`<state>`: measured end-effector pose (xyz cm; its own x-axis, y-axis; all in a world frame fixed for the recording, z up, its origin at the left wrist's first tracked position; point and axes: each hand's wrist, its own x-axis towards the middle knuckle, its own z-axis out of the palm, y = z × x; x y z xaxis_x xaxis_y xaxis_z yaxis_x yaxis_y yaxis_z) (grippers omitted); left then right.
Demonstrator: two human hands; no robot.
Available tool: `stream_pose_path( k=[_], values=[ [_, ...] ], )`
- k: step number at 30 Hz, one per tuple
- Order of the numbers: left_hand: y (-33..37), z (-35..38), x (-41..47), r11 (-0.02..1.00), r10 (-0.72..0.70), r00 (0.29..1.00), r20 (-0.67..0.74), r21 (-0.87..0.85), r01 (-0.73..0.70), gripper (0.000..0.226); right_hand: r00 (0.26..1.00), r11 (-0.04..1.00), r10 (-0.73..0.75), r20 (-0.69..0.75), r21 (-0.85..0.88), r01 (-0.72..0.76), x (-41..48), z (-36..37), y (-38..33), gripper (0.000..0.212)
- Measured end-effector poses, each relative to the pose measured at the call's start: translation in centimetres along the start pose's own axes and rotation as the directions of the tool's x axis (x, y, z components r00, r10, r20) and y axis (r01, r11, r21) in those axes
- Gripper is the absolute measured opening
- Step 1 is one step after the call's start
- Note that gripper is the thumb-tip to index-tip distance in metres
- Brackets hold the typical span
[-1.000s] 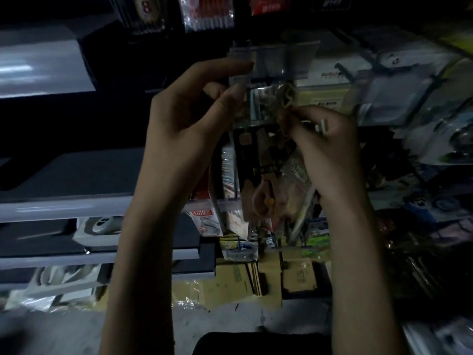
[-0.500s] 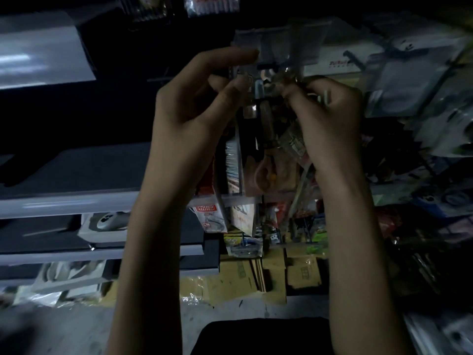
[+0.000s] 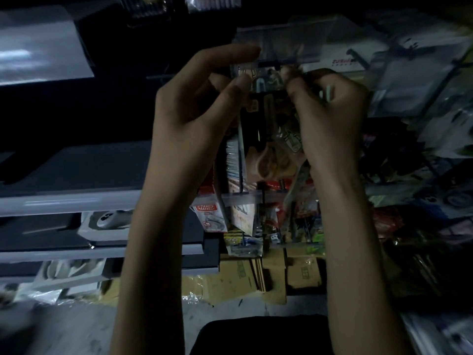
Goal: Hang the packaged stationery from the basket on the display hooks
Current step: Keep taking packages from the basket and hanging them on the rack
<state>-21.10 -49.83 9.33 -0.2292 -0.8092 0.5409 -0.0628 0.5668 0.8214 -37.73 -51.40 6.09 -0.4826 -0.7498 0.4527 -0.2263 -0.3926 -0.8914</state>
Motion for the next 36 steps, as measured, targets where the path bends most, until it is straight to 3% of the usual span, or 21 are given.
stream_pose_path(
  k=[5,13,22,26,31,36],
  values=[
    [0.2,0.1,-0.3,1.000,0.001,1.000,-0.003,-0.003,-0.001,0.024,1.000,1.000,0.018,0.007,-0.005,-0.018,0.0,-0.1,0.5,0.021],
    [0.2,0.1,-0.9,0.999,-0.013,0.999,-0.041,-0.042,0.011,0.025,1.000,0.997,0.021,0.008,-0.070,-0.020,-0.2,-0.1,0.9,0.024],
    [-1.3,0.4,-2.0,0.986,-0.066,0.995,-0.074,-0.158,0.054,0.023,0.997,0.996,0.083,0.001,-0.028,-0.083,-0.4,-0.7,1.0,0.027],
    [-3.7,1.1,-2.5,0.988,-0.097,0.983,-0.153,-0.132,0.077,0.020,0.990,0.989,0.143,-0.009,-0.035,-0.143,-0.5,-0.7,0.9,0.029],
    [-6.6,2.6,-2.8,0.987,-0.147,0.939,-0.309,-0.109,0.119,0.021,0.988,0.988,0.152,-0.004,-0.027,-0.152,-0.7,-0.8,0.7,0.045],
    [-7.7,3.8,-3.4,0.959,-0.253,0.939,-0.231,-0.188,0.212,0.028,0.991,0.987,0.134,0.005,-0.089,-0.133,-1.2,-0.9,0.9,0.045]
  ],
)
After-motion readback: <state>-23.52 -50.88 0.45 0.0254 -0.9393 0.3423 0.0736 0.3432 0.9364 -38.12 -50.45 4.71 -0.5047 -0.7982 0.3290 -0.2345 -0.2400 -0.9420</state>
